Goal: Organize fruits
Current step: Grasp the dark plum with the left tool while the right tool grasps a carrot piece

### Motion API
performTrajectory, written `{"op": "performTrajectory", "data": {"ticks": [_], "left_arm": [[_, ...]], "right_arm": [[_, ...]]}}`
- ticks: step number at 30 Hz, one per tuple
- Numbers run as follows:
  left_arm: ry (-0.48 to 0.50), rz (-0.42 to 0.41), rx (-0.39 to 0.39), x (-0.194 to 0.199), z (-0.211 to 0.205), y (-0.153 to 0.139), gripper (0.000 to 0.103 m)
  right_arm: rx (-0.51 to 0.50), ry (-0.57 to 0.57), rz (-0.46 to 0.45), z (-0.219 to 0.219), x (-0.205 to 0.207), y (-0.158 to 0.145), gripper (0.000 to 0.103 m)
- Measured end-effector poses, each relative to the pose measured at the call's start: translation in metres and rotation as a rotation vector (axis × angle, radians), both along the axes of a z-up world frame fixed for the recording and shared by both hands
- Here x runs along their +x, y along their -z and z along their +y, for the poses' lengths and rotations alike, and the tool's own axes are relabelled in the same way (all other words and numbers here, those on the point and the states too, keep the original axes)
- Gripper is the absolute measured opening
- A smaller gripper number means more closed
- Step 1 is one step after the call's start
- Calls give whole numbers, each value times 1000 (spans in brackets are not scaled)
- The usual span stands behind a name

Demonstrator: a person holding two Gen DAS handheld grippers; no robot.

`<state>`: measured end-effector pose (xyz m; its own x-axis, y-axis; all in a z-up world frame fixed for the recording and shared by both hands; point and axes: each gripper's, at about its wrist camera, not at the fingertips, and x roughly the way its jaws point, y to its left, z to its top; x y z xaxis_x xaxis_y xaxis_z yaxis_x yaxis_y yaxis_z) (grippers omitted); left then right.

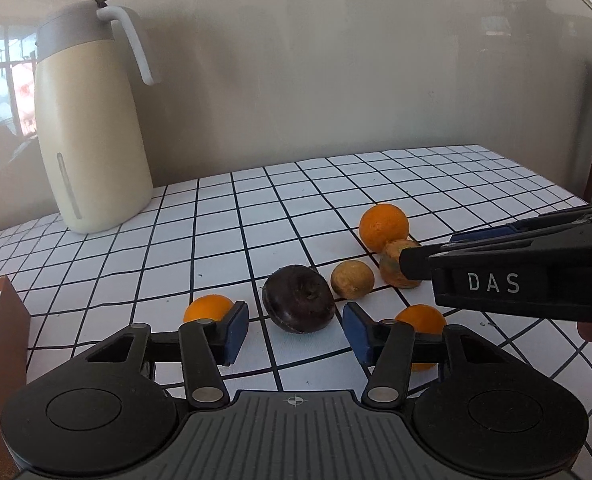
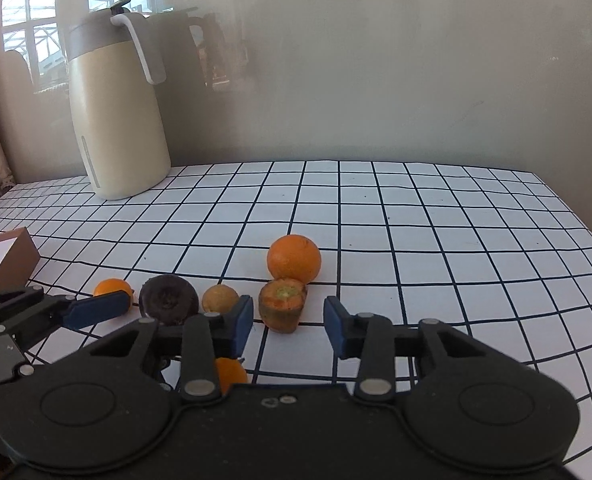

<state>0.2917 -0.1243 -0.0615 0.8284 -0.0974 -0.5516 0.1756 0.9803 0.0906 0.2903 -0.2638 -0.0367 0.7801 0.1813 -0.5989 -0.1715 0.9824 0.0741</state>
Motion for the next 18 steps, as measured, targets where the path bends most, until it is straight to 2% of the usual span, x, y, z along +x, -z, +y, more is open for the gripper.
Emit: {"op": "performTrajectory", "data": {"ticks": [4,6,8,16,18], "left_arm": [[-4,9,-19,6,3,1,52],[5,13,-24,8,3,1,48],[9,16,-26,10,2,1,47],[16,29,-50,18,4,3,46],[21,30,-51,17,3,3,42]], "right_arm": [[4,-7,17,5,7,5,28],[13,-6,24,5,10,6,27],[23,-7,33,6,14,8,22],[35,3,50,7,23,17,21],[34,5,48,8,24,18,21]]}}
